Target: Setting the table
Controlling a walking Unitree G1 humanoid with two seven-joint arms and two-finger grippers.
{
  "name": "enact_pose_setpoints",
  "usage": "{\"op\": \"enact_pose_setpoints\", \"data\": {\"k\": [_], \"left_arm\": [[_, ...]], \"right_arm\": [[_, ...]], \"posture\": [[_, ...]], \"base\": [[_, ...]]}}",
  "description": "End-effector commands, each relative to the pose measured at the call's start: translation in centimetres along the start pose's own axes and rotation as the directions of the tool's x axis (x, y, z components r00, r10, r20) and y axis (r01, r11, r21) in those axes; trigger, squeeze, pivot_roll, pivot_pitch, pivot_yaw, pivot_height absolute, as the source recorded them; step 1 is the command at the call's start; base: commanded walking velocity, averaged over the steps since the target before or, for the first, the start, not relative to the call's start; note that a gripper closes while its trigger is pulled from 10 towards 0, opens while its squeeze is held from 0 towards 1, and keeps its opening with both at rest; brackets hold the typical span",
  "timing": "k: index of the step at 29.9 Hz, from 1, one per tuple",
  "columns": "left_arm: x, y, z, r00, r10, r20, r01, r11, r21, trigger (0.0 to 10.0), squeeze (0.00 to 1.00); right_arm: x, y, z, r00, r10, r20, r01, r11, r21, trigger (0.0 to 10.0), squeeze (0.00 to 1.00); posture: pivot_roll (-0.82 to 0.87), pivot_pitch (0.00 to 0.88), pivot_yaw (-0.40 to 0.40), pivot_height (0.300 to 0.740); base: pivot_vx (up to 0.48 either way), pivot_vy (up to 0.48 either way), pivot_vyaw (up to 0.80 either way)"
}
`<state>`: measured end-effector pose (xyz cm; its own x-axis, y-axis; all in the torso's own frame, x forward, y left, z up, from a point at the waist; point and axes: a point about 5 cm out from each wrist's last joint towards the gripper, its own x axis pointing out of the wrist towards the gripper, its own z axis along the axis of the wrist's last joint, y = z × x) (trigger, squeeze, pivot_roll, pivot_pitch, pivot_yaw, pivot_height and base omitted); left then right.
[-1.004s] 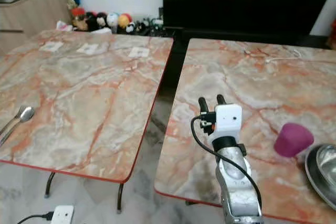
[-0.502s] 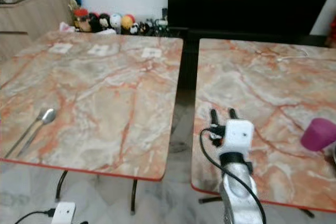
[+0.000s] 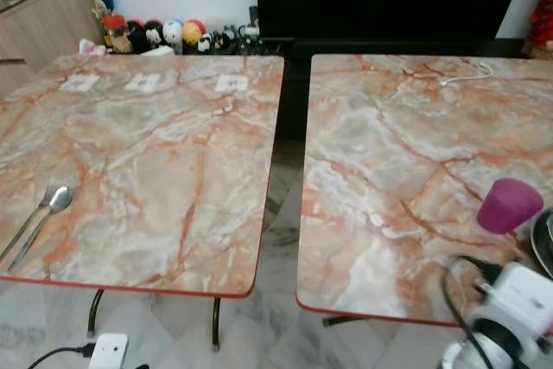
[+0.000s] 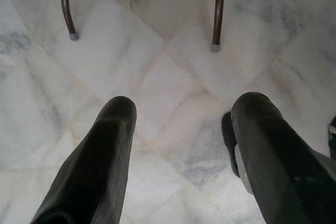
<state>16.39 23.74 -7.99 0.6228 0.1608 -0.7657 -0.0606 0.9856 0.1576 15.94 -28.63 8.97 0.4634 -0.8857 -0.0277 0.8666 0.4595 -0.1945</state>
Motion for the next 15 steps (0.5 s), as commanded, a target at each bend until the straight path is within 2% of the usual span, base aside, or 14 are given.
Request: {"op": "enact_pose_setpoints", "data": {"k": [1,5,7,12,13,15], "left_arm": [[-0.1,0.0,-0.4,1.000,0.000,-0.009,0.000,1.000,0.004,10.0,0.00],[-0.1,-0.1,-0.4,1.000,0.003,-0.009,-0.002,1.000,0.004,10.0,0.00],[-0.1,-0.1,-0.3,1.000,0.003,-0.008,-0.003,1.000,0.002,10.0,0.00],[0.0,-0.1,-0.2,1.000,0.007,-0.006,-0.007,1.000,-0.010,10.0,0.00],[0.0,-0.2,-0.2,1.000,0.009,-0.003,-0.010,1.000,-0.020,10.0,0.00],[0.0,-0.2,-0.1,1.000,0.010,-0.003,-0.010,1.000,-0.023,10.0,0.00]], "right_arm": [[-0.1,-1.1,-1.5,0.991,-0.086,-0.107,0.085,0.996,-0.018,10.0,0.00],[-0.3,-1.6,-3.2,0.967,-0.136,-0.215,0.126,0.990,-0.057,10.0,0.00],[-0.1,-1.5,-5.6,0.911,-0.174,-0.373,0.152,0.984,-0.088,10.0,0.00],[0.2,-1.3,-7.3,0.860,-0.206,-0.467,0.172,0.979,-0.113,10.0,0.00],[0.5,-1.0,-8.2,0.834,-0.200,-0.514,0.146,0.979,-0.143,10.0,0.00],[0.7,-0.4,-8.9,0.823,-0.181,-0.538,0.107,0.980,-0.167,10.0,0.00]], "posture": [[-0.12,0.069,0.027,0.740],[-0.13,0.074,0.024,0.740],[-0.13,0.090,0.014,0.740],[-0.13,0.107,0.003,0.740],[-0.13,0.120,-0.001,0.740],[-0.13,0.124,-0.007,0.740]], "base": [[0.000,0.000,0.00],[0.000,0.000,0.00],[0.000,0.000,0.00],[0.000,0.000,0.00],[0.000,0.000,0.00],[0.000,0.000,0.00]]}}
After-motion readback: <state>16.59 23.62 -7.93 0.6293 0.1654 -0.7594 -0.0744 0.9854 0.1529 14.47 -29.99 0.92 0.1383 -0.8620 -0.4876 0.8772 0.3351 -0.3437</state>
